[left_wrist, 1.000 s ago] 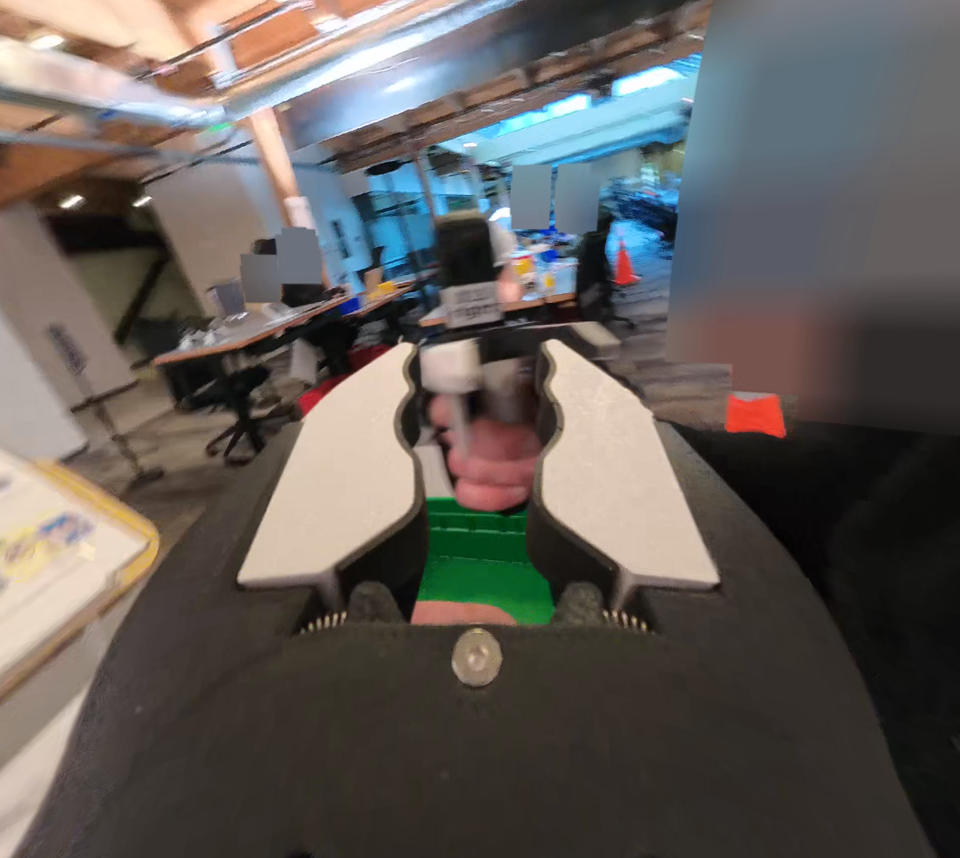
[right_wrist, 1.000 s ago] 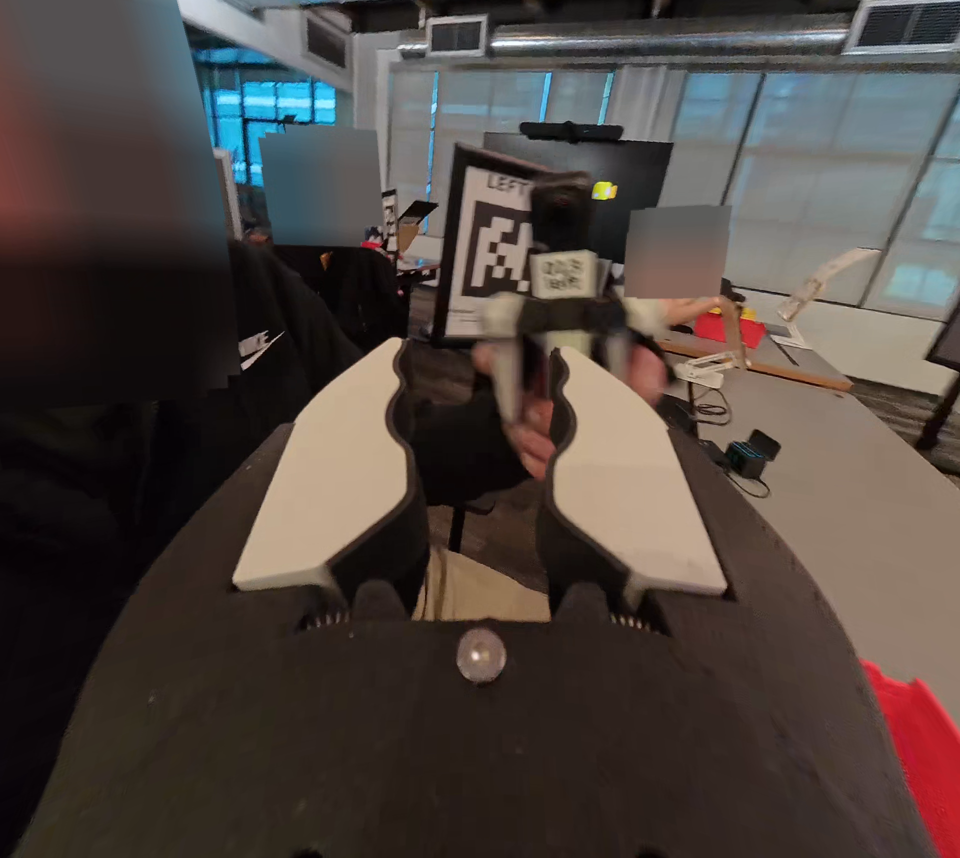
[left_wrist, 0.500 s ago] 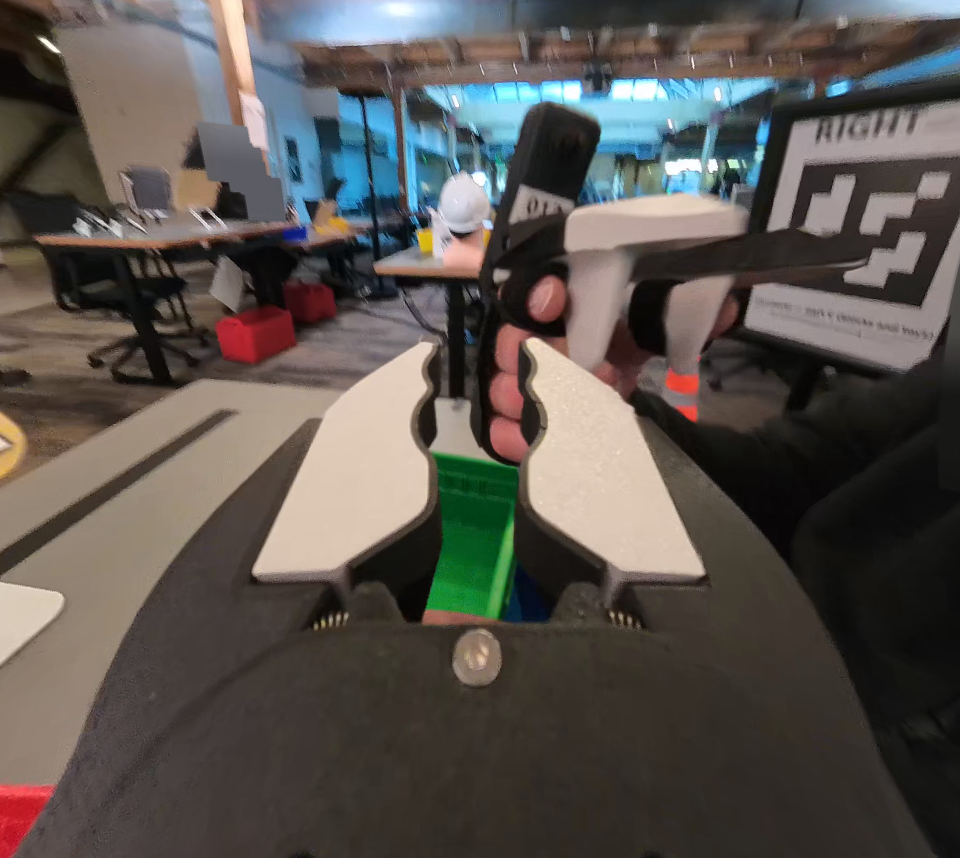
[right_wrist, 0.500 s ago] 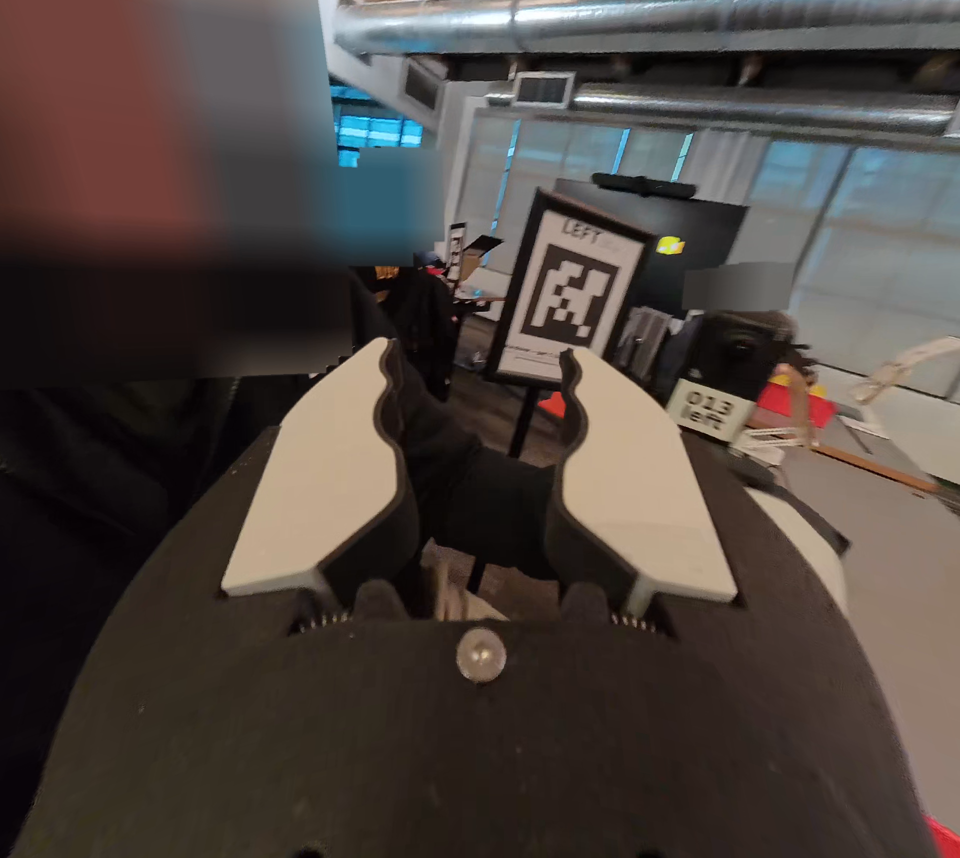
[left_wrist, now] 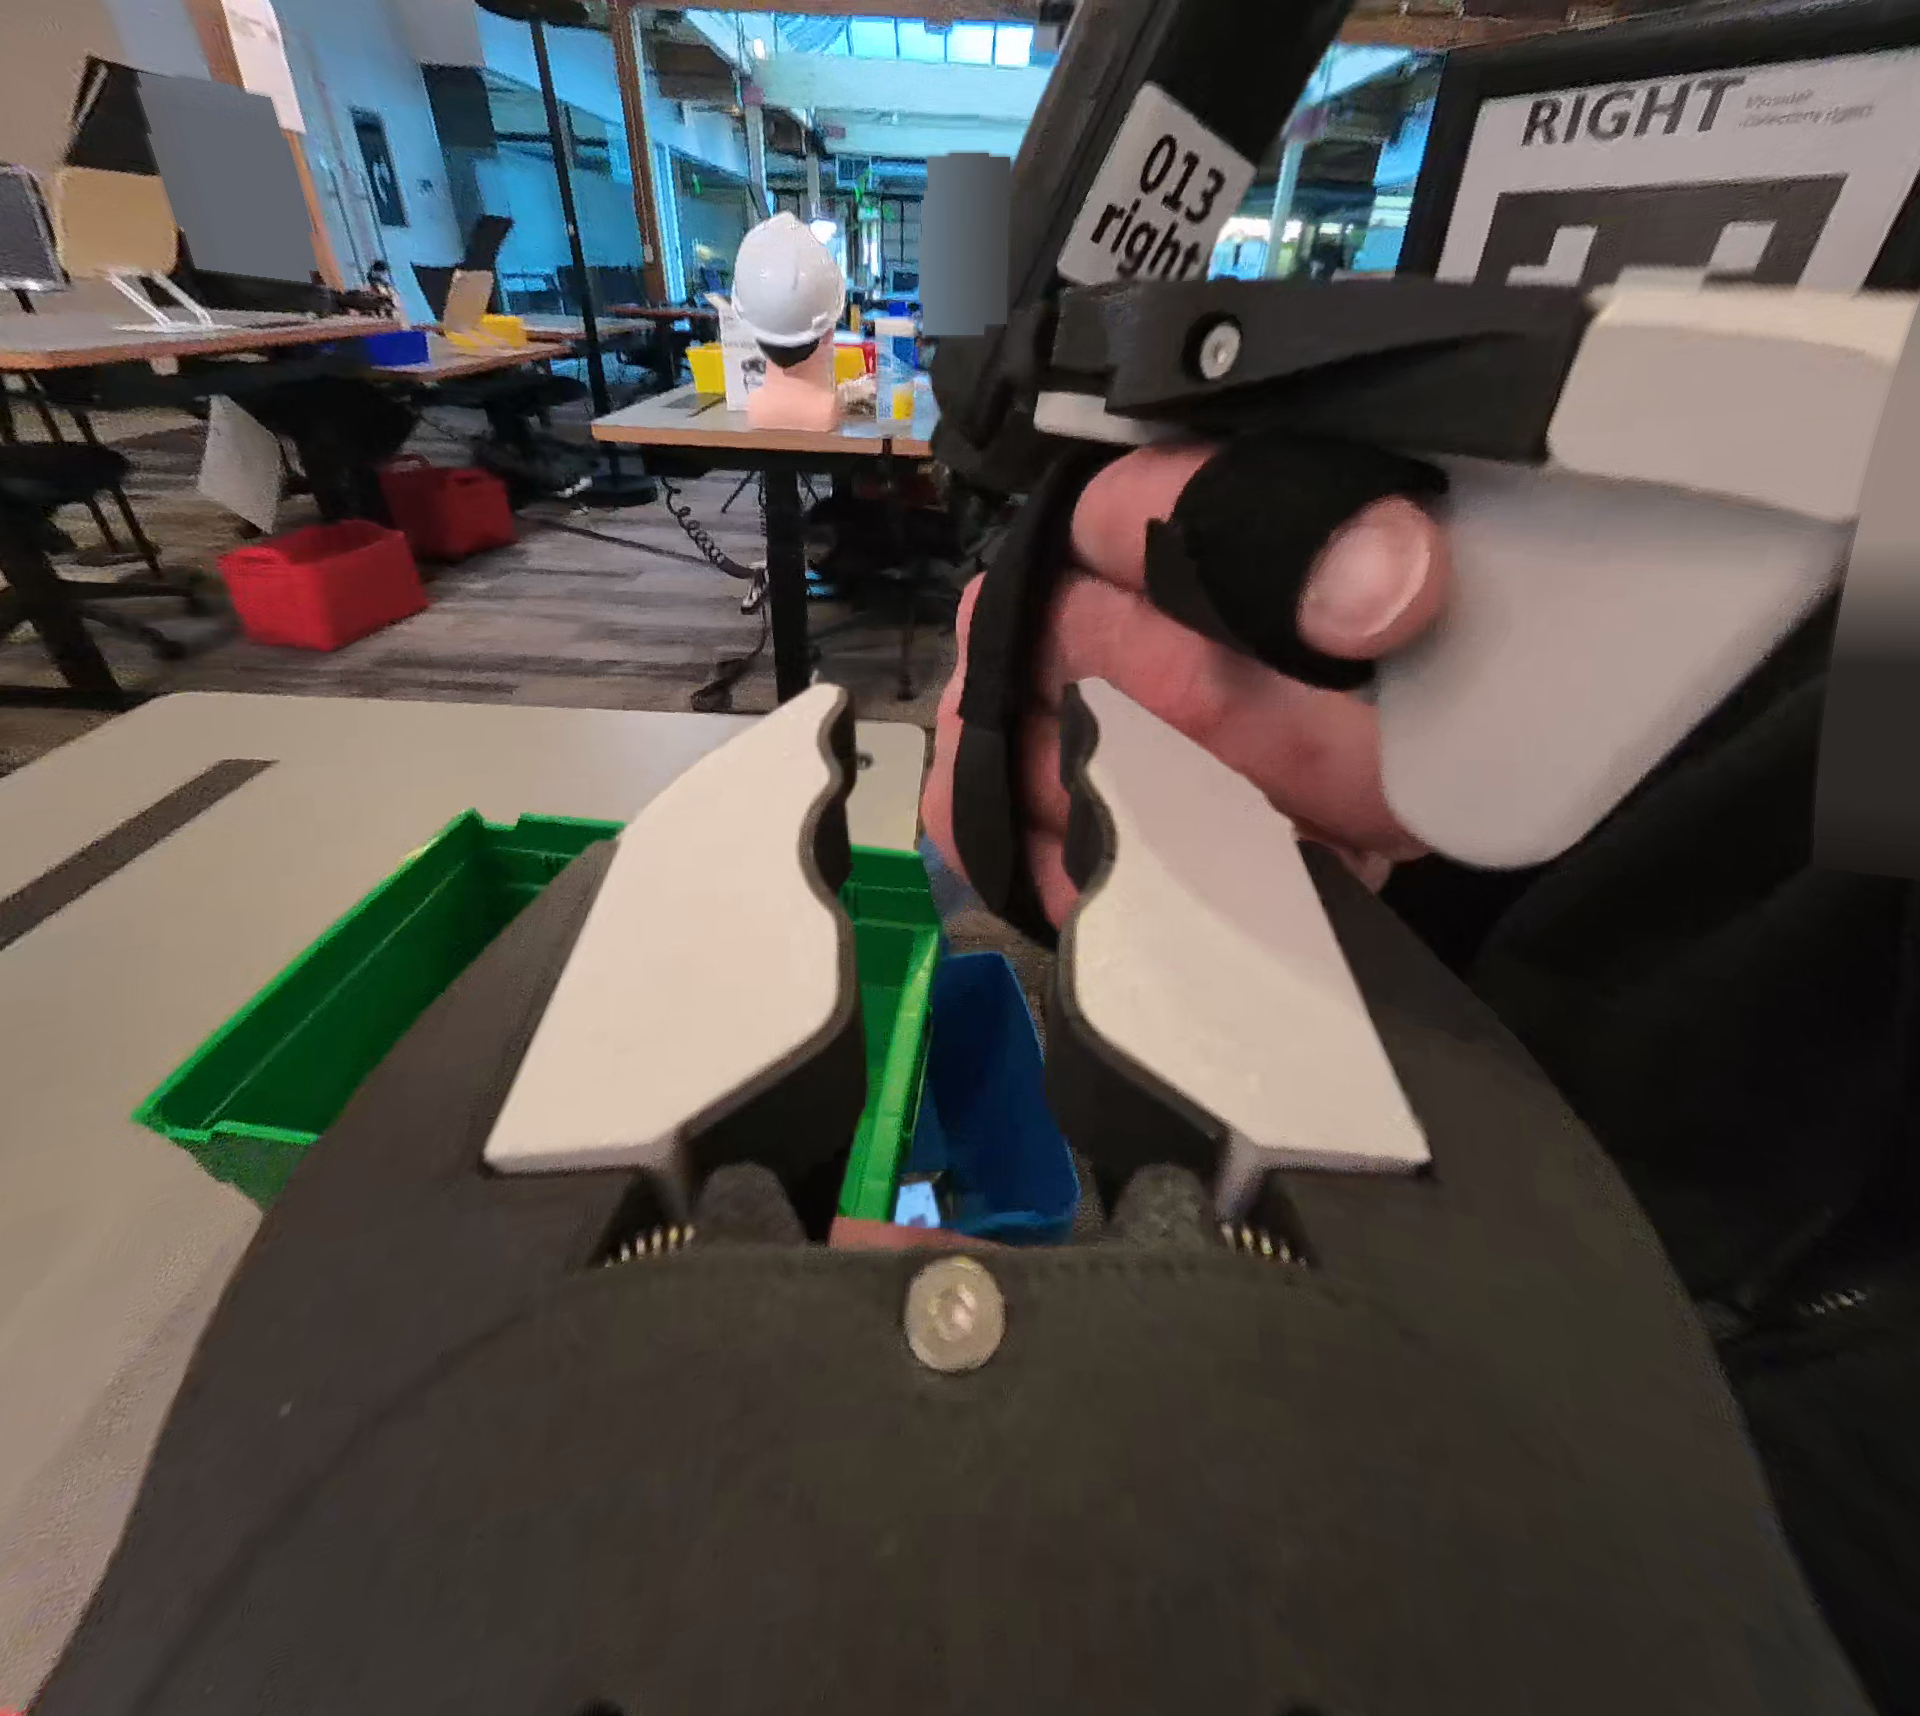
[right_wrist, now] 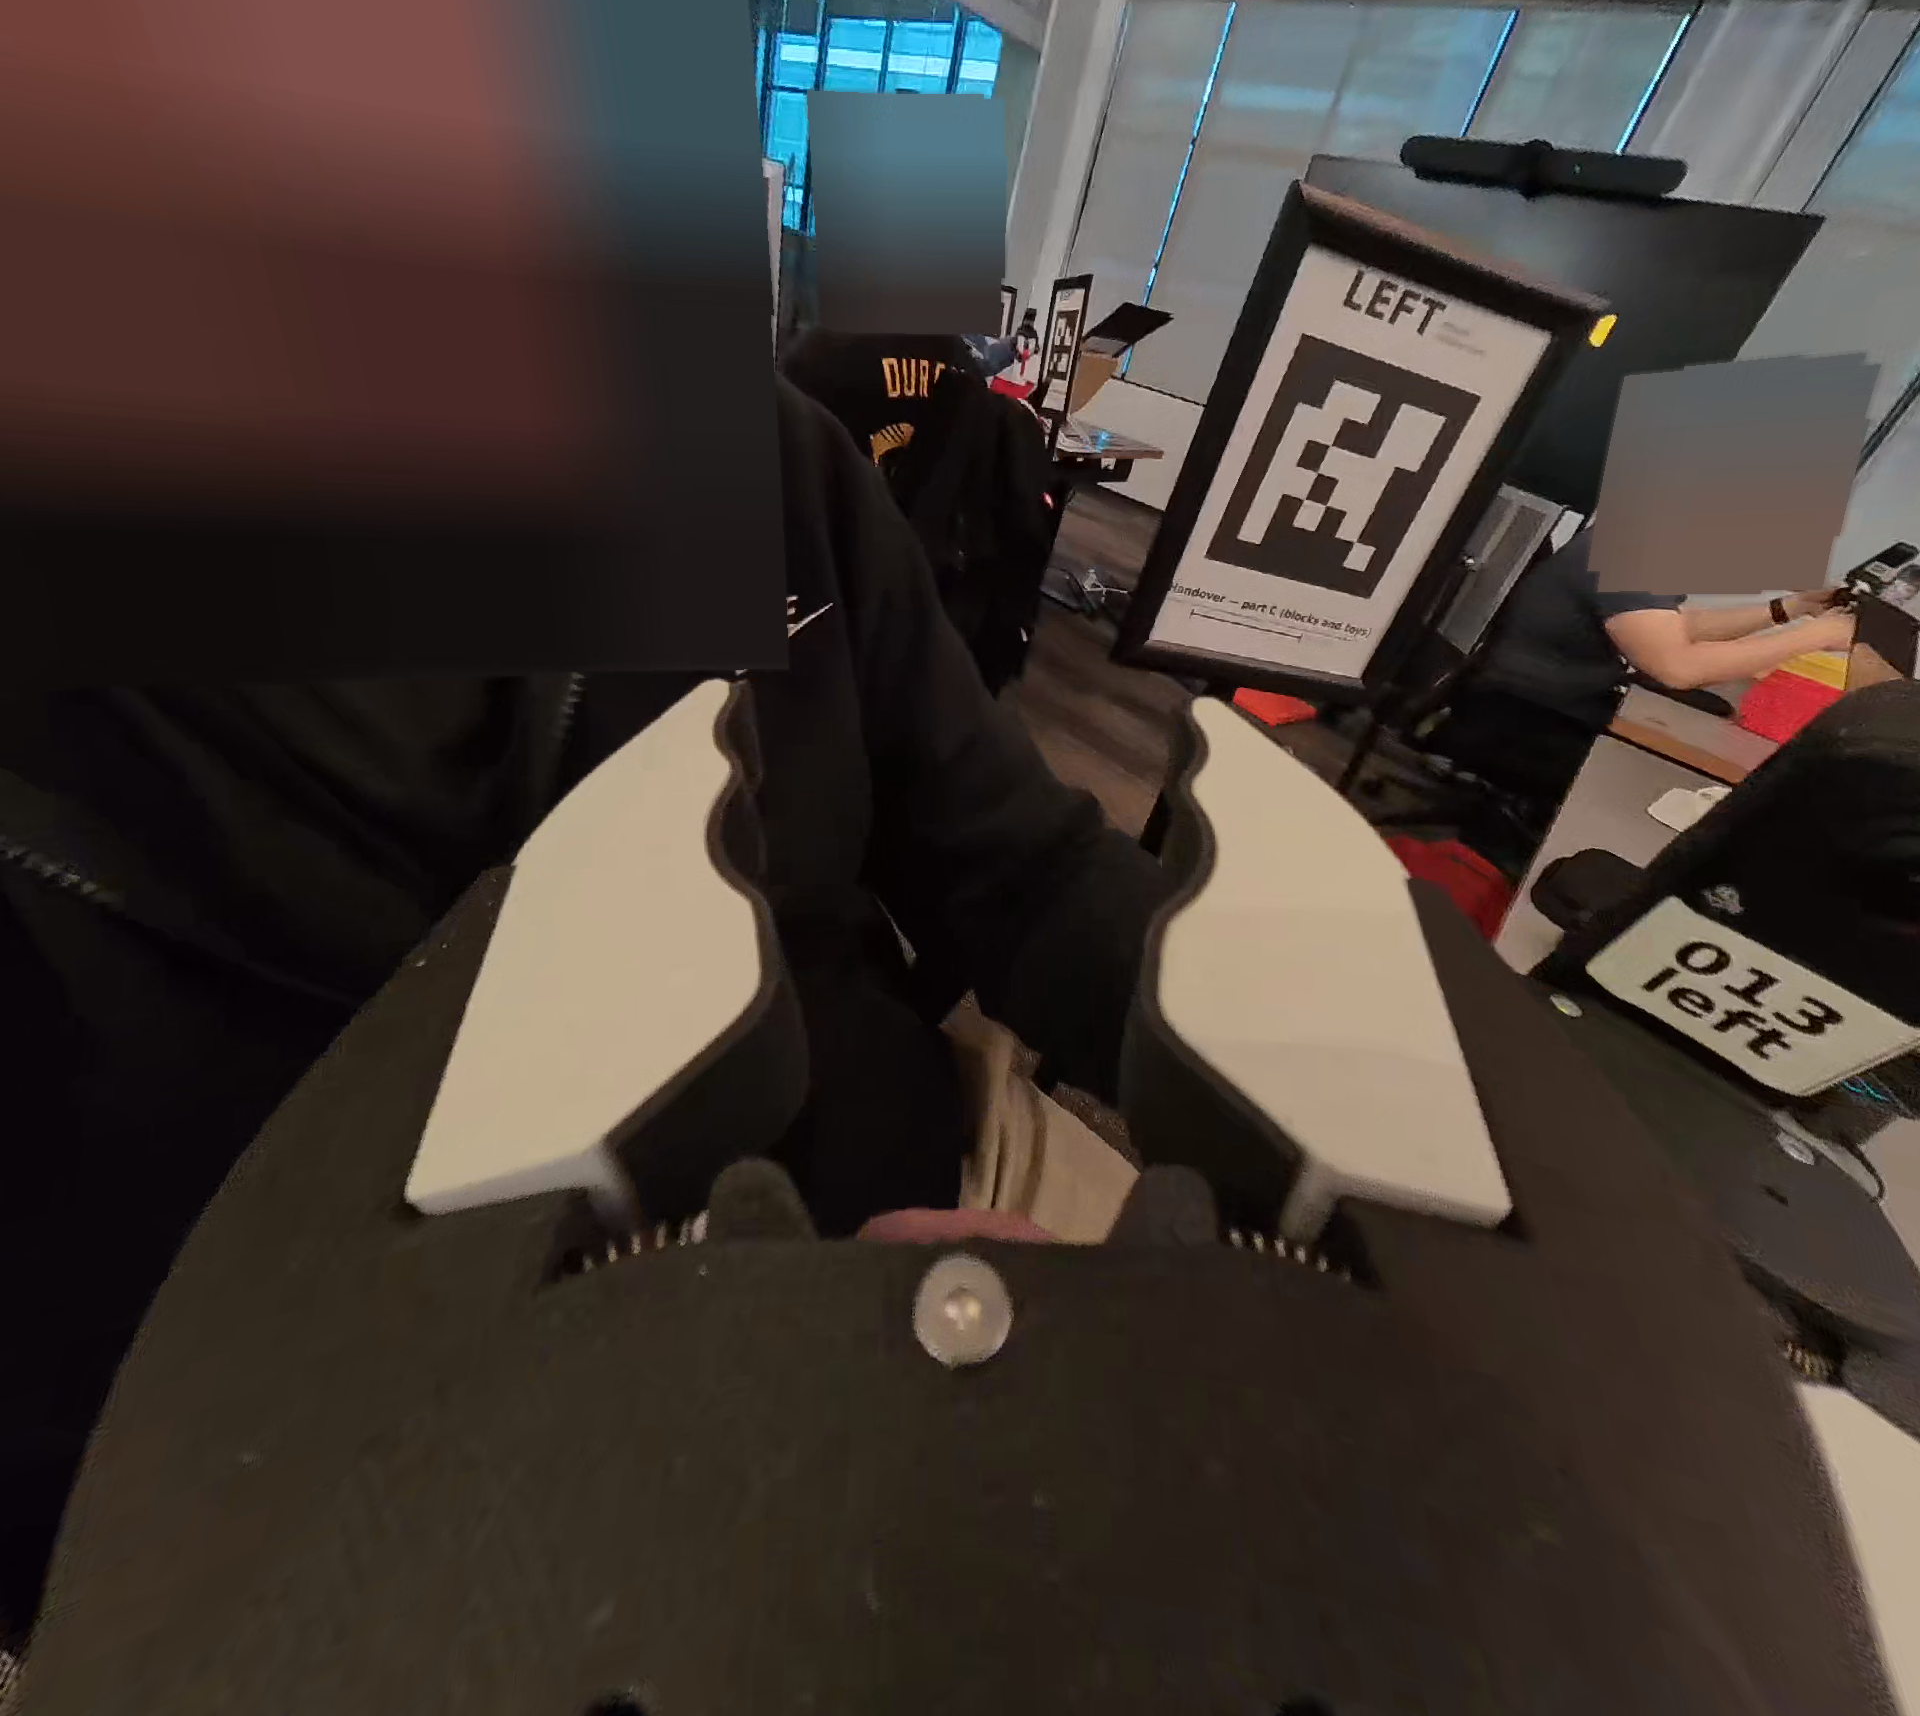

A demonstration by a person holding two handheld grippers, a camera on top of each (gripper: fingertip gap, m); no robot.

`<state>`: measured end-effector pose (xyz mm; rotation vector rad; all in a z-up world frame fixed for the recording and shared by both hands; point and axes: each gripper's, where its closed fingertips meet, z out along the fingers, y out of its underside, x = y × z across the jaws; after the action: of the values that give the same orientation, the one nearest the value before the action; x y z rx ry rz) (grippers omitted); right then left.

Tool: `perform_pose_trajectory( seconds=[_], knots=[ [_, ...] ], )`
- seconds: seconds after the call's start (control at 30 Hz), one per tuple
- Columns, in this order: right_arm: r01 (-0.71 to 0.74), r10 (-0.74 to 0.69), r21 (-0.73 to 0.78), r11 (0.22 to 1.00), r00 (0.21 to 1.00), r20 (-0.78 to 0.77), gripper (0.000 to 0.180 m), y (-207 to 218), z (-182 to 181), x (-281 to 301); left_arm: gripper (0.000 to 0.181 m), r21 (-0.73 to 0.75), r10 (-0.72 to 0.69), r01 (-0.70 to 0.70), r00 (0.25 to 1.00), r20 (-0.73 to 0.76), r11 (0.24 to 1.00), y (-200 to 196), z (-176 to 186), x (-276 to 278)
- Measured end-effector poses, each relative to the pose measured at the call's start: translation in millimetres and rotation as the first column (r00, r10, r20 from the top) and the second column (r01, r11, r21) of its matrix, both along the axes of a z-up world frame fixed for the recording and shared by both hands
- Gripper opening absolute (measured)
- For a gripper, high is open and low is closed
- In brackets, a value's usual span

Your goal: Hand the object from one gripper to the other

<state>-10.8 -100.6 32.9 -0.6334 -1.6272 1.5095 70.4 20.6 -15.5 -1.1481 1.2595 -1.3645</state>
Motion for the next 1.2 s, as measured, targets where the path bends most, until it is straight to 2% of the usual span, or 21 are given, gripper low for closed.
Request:
perform_pose_trajectory(
  seconds=[0.1,0.17,0.23,0.33,0.37,0.4,0.47,0.53,0.6,0.67,0.73,0.8,0.9,0.93,1.03,1.07,1.1,1.13,1.2],
  knots=[
    [-0.016,0.015,0.012,1.0,0.998,0.062,0.087,-8,-8,-7,0.04,0.019,0.01,-0.009,0.999,-0.039,1.0,-3,-5,5],
    [-0.012,0.007,0.044,0.999,0.996,0.094,0.089,-13,-15,-14,0.04,0.005,-0.013,0.013,0.999,-0.043,1.0,-5,-7,5],
    [-0.014,0.009,0.041,0.999,0.995,0.101,0.091,-14,-15,-14,0.048,0.019,0.014,-0.013,0.999,-0.048,1.0,-2,-7,5],
    [-0.059,0.056,0.024,0.998,0.99,0.133,0.095,-24,-19,-17,0.039,0.105,0.101,-0.095,0.993,-0.057,0.99,2,-8,8],
    [-0.074,0.067,0.042,0.996,0.986,0.15,0.097,-30,-22,-18,0.037,0.099,0.078,-0.072,0.995,-0.058,0.992,-3,-8,9],
    [-0.101,0.093,0.046,0.994,0.985,0.146,0.102,-37,-21,-18,0.043,0.081,0.059,-0.053,0.996,-0.073,0.995,-4,-8,8],
    [-0.15,0.139,0.064,0.987,0.979,0.151,0.093,-50,-23,-20,0.051,0.098,0.025,-0.017,0.996,-0.083,0.995,-8,-8,6],
    [-0.17,0.149,0.101,0.98,0.97,0.193,0.099,-59,-33,-24,0.045,0.082,-0.033,0.039,0.996,-0.08,0.996,-18,-10,7],
    [-0.209,0.188,0.122,0.97,0.969,0.163,0.102,-73,-35,-25,0.045,0.04,-0.118,0.122,0.99,-0.081,0.992,-29,-14,8],
    [-0.201,0.195,0.154,0.968,0.979,0.055,0.108,-86,-31,-26,0.051,-0.001,-0.195,0.195,0.977,-0.091,0.981,-40,-19,11],
    [-0.233,0.236,0.119,0.965,0.972,-0.004,0.102,-96,-23,-23,0.057,-0.029,-0.258,0.257,0.96,-0.109,0.966,-50,-26,13],
    [-0.296,0.295,0.039,0.954,0.955,0.032,0.076,-99,-16,-18,0.059,-0.057,-0.295,0.29,0.951,-0.091,0.955,-54,-27,12],
    [-0.294,0.294,0.004,0.956,0.955,0.047,0.035,-92,-13,-21,0.058,-0.073,-0.278,0.273,0.957,-0.077,0.959,-49,-25,13],
    [-0.271,0.27,0.018,0.962,0.962,0.046,0.028,-89,-16,-25,0.06,-0.079,-0.278,0.272,0.957,-0.078,0.959,-48,-25,13],
    [-0.072,0.072,0.069,0.995,0.997,0.006,0.058,-76,-30,-46,0.065,-0.073,-0.27,0.264,0.957,-0.105,0.962,-45,-34,15],
    [-0.066,0.062,0.075,0.995,0.996,0.056,0.064,-75,-38,-49,0.066,-0.064,-0.27,0.264,0.956,-0.114,0.962,-45,-37,15],
    [-0.037,0.035,0.071,0.997,0.999,0.034,0.065,-71,-34,-51,0.066,-0.06,-0.263,0.258,0.959,-0.109,0.964,-44,-37,15],
    [-0.043,0.044,0.054,0.998,0.999,-0.019,0.057,-70,-24,-46,0.067,-0.077,-0.259,0.251,0.96,-0.108,0.965,-42,-35,15],
    [-0.022,0.025,0.028,0.999,0.994,-0.11,0.023,-61,-6,-37,0.066,-0.105,-0.209,0.199,0.973,-0.095,0.974,-32,-26,14]
  ],
)
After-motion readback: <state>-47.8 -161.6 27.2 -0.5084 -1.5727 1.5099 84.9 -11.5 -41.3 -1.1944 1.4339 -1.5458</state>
